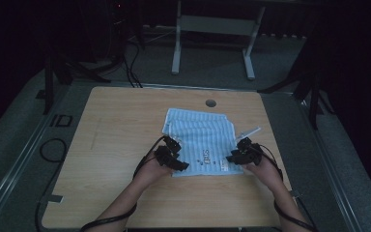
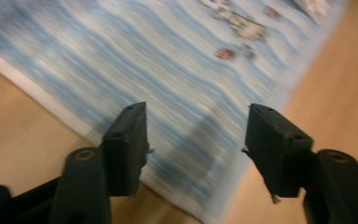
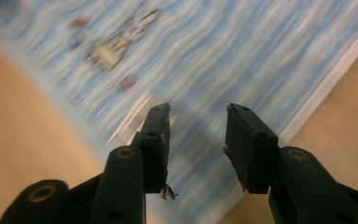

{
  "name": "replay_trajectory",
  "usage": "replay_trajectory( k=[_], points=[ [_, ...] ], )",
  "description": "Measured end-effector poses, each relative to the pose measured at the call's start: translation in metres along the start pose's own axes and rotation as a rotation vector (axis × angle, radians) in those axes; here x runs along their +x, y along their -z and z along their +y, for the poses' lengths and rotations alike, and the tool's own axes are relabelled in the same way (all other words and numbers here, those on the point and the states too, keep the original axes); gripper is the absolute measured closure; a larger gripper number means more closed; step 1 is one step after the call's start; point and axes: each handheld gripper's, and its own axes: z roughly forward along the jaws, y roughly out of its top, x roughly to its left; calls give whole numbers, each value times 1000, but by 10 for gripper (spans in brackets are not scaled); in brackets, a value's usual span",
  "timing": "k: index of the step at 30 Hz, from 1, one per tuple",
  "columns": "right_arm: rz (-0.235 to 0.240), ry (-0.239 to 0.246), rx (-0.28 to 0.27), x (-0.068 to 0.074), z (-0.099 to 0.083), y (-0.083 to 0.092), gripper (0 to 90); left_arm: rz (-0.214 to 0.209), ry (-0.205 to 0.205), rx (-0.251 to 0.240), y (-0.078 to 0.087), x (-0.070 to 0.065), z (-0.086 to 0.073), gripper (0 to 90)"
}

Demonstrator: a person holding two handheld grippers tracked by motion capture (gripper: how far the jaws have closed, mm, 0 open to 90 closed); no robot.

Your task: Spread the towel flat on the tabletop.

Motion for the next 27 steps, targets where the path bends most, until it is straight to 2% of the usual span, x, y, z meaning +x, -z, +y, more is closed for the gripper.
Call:
replay_trajectory(
  k=[4, 9, 11, 14, 17, 19, 21, 25, 27],
  points=[
    [16, 39, -17, 17, -25, 14, 555, -3, -31, -8, 5, -14, -15, 369],
    [-12, 85, 35, 26, -43, 10, 550, 8, -59, 32, 1, -18, -19, 369],
    [-22, 101, 28, 29, -47, 8, 548, 18, -67, 46, -2, -18, -18, 370],
    [-37, 115, 30, 30, -46, 7, 561, 51, -82, 61, -9, -18, -18, 391],
    [-53, 122, 7, 31, -49, 7, 595, 101, -126, 40, -12, -22, -19, 406],
    [-62, 117, -7, 30, -51, 7, 688, 128, -121, 42, -12, -21, -18, 472],
    [-84, 103, -12, 27, -51, 7, 785, 139, -117, 45, -11, -18, -17, 583],
    [-104, 112, -2, 27, -48, 6, 863, 152, -111, 36, -12, -16, -15, 784],
    [-113, 119, 7, 29, -45, 5, 880, 155, -107, 39, -12, -16, -13, 829]
  ],
)
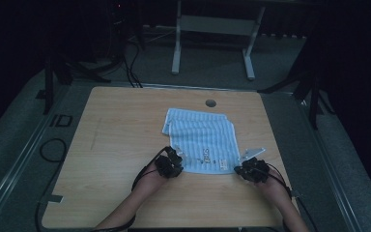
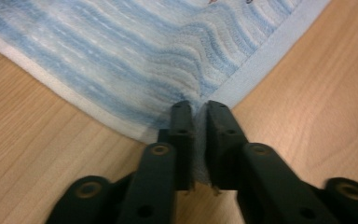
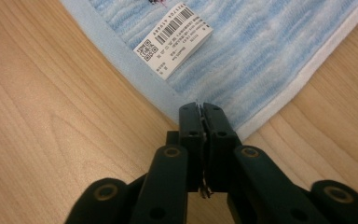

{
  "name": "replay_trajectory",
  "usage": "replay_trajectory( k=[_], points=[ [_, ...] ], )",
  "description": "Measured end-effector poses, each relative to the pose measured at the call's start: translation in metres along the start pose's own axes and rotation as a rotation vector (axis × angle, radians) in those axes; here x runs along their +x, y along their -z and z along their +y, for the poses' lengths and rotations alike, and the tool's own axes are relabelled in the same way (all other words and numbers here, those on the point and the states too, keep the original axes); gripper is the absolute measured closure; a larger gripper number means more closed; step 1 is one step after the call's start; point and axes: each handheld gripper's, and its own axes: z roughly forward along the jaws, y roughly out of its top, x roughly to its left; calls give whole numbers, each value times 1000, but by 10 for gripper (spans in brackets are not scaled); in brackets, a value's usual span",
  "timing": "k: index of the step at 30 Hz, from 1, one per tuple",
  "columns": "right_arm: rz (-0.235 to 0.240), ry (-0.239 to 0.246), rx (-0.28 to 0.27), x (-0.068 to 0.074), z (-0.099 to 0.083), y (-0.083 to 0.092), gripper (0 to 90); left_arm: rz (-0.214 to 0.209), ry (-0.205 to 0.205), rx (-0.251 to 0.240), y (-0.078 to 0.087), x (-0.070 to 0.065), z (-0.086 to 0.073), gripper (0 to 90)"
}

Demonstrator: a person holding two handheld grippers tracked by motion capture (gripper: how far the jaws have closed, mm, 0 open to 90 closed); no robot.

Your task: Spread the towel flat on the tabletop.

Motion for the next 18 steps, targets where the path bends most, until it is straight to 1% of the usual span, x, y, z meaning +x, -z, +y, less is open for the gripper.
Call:
replay_trajectory(
  k=[1, 3, 4, 5, 6, 7, 8, 9, 10, 12, 13, 14, 15, 16, 18],
  points=[
    [-5, 5, 3, 1, 1, 0, 883, 9, 0, -2, 0, -1, 1, 833],
    [-17, 7, 4, 2, 3, 0, 886, 7, -2, -2, 2, -2, 1, 842],
    [-13, 0, 0, 2, 3, 2, 886, 2, -1, -15, 7, -2, 2, 843],
    [-3, -8, -18, 0, 4, 6, 886, -4, 3, -25, 12, -1, 3, 843],
    [-2, -10, -29, 0, 5, 10, 886, -12, 13, -49, 22, 0, 4, 843],
    [3, -10, -53, -1, 7, 20, 886, -18, 14, -60, 28, 1, 5, 843],
    [4, -17, -63, -1, 9, 25, 886, -18, 19, -79, 37, 2, 6, 842],
    [10, -14, -77, -1, 11, 33, 886, -17, 24, -93, 45, 3, 7, 843],
    [16, -12, -93, 0, 13, 41, 886, -27, 22, -104, 55, 3, 8, 842],
    [13, 7, -128, 5, 17, 58, 887, -31, 22, -137, 75, 0, 7, 841],
    [18, 17, -143, 8, 18, 67, 886, -37, 5, -146, 86, -3, 6, 841],
    [17, 28, -161, 12, 20, 77, 886, -34, -7, -154, 94, -6, 5, 841],
    [17, 38, -174, 16, 20, 84, 886, -45, -21, -165, 107, -10, 1, 840],
    [24, 54, -188, 24, 20, 96, 886, -52, -31, -179, 118, -14, -3, 839],
    [46, 81, -220, 39, 18, 114, 886, -70, -41, -190, 136, -20, -14, 836]
  ],
)
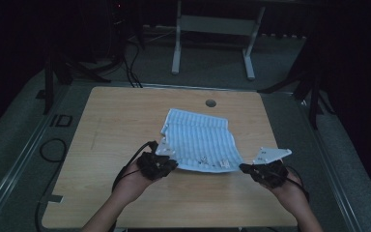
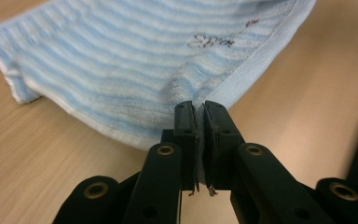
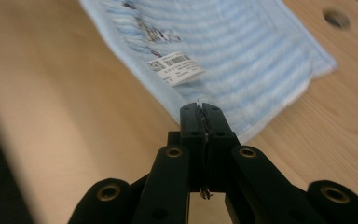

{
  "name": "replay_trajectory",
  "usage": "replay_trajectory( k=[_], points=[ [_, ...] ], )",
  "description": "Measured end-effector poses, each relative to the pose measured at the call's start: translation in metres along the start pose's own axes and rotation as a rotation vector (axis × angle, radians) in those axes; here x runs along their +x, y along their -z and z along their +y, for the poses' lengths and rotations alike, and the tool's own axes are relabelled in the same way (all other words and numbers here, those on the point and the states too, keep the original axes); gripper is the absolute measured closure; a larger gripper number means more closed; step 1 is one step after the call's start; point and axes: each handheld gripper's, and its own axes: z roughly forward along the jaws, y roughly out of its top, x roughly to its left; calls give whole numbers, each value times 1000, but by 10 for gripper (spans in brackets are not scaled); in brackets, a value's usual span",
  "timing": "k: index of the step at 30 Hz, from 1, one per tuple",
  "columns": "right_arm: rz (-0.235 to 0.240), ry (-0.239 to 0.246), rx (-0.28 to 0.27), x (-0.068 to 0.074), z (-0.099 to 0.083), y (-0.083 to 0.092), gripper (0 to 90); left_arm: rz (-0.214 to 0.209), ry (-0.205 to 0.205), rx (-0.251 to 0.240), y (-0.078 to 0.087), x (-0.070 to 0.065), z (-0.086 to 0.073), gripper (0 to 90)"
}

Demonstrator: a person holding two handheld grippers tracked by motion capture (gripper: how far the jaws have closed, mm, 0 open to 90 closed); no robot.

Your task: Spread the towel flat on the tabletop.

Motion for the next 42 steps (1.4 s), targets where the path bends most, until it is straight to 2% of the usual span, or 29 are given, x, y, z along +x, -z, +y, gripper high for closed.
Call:
replay_trajectory(
  k=[2, 4, 6, 8, 9, 11, 13, 14, 16, 17, 18, 19, 20, 22, 24, 25, 26, 27, 28, 30, 31, 33, 42],
  points=[
    [37, 21, -20, 19, -1, 14, 885, -28, 0, -9, 15, -9, -11, 834],
    [75, 31, -38, 38, -6, 24, 885, -48, -16, 8, 25, -19, -25, 829],
    [133, 27, -45, 58, -12, 28, 885, -73, -23, 32, 33, -28, -39, 829],
    [191, 29, -32, 75, -19, 28, 885, -119, -21, 49, 39, -35, -53, 829],
    [222, 23, -31, 83, -23, 26, 882, -159, -14, 66, 40, -38, -60, 820],
    [293, 10, -10, 93, -29, 21, 825, -211, -27, 103, 40, -42, -73, 759],
    [289, 11, -5, 97, -32, 17, 750, -228, -16, 135, 34, -41, -83, 616],
    [287, -3, 1, 93, -33, 11, 700, -224, -3, 134, 31, -38, -85, 599],
    [238, -19, 19, 84, -32, 2, 706, -268, 21, 127, 21, -30, -90, 545],
    [225, -29, 33, 78, -31, -6, 696, -267, 20, 125, 17, -27, -90, 539],
    [228, -42, 40, 72, -31, -13, 694, -249, 29, 124, 10, -22, -90, 534],
    [208, -59, 52, 65, -30, -25, 688, -236, 34, 131, 3, -18, -89, 491],
    [186, -64, 68, 61, -30, -36, 657, -219, 39, 139, -4, -12, -88, 484],
    [174, -69, 77, 54, -29, -56, 637, -183, 27, 146, -18, -5, -86, 480],
    [152, -60, 84, 48, -29, -74, 614, -161, 46, 162, -36, 5, -84, 458],
    [132, -62, 96, 46, -29, -82, 611, -143, 38, 160, -44, 9, -83, 457],
    [109, -58, 106, 43, -29, -90, 606, -143, 45, 176, -51, 12, -82, 457],
    [107, -60, 121, 40, -30, -96, 595, -143, 54, 186, -56, 14, -81, 457],
    [108, -66, 130, 39, -30, -100, 588, -147, 48, 194, -62, 15, -81, 457],
    [82, -48, 154, 38, -33, -107, 570, -157, 48, 208, -71, 14, -82, 456],
    [77, -42, 171, 37, -34, -108, 554, -164, 53, 188, -73, 13, -82, 441],
    [86, -54, 156, 32, -37, -108, 552, -168, 62, 183, -75, 13, -80, 425],
    [62, -93, 172, 5, -48, -102, 536, -201, 42, 185, -92, 7, -61, 424]
  ],
)
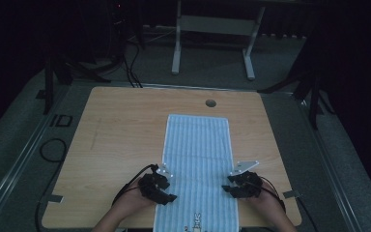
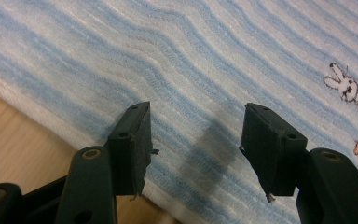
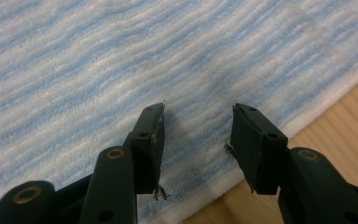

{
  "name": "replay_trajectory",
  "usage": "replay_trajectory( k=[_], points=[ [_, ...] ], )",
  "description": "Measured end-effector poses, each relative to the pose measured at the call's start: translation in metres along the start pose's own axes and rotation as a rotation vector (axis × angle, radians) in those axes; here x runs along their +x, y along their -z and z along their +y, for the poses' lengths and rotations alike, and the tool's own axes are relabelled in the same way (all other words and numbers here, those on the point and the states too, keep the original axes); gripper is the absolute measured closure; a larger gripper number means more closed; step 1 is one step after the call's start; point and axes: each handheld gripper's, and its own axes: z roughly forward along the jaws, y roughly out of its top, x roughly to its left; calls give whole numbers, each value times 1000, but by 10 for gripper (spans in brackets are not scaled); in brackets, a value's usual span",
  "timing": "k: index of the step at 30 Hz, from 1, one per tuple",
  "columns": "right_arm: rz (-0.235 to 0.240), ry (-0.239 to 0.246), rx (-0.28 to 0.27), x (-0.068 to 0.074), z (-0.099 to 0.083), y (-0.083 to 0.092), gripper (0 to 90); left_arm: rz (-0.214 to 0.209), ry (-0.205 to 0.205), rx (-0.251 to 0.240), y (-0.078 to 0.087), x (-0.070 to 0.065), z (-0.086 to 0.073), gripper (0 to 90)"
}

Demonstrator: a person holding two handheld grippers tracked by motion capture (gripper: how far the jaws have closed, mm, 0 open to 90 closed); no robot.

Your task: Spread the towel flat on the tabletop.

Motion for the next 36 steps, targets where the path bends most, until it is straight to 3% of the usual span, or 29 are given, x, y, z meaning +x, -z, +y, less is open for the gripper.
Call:
replay_trajectory(
  k=[6, 12, 16, 18, 22, 26, 33, 36],
  points=[
    [-11, -28, 3, -17, -7, 5, 534, -4, -21, 7, -11, -3, 17, 422],
    [-36, -83, 5, -37, -19, 13, 528, -30, -55, 16, -24, -14, 33, 411],
    [-28, -102, 5, -39, -24, 16, 525, -49, -58, 28, -25, -18, 35, 401],
    [8, -119, 3, -40, -24, 18, 522, -26, -65, 18, -22, -18, 37, 391],
    [28, -131, -33, -42, -18, 23, 543, 6, -21, -38, -11, -5, 45, 391],
    [-42, -89, -32, -48, -2, 25, 552, 62, -3, -57, -9, 12, 57, 391],
    [-83, -138, -20, -71, 21, 7, 544, 103, 49, -75, -28, 45, 67, 391],
    [-86, -139, 20, -76, 24, -6, 543, 119, 47, -74, -35, 52, 68, 389]
  ],
)
